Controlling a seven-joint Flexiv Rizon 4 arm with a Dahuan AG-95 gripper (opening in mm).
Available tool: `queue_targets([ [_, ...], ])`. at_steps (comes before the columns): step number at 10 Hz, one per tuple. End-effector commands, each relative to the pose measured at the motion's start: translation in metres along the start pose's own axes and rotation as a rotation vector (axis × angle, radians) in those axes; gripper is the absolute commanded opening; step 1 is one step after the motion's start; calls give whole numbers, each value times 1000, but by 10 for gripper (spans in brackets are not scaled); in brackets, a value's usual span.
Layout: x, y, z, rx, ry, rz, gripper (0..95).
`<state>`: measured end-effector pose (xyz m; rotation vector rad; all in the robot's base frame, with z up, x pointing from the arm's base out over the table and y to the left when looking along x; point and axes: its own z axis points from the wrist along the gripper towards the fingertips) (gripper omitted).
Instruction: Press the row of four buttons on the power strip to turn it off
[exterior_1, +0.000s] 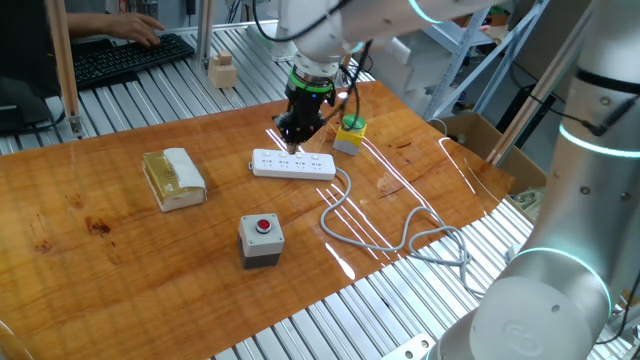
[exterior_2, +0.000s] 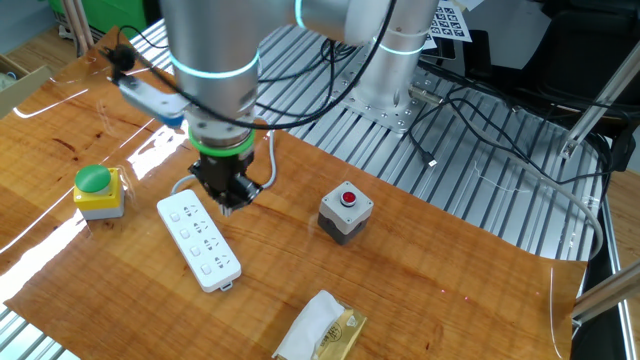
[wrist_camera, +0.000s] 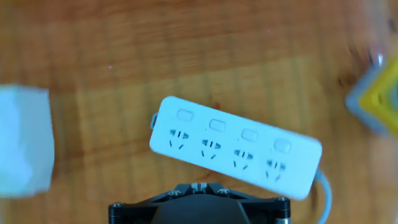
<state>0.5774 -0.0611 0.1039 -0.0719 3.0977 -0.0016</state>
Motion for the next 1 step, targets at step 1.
queue_targets([
  [1, 20, -1, -5, 46, -29, -189, 0],
])
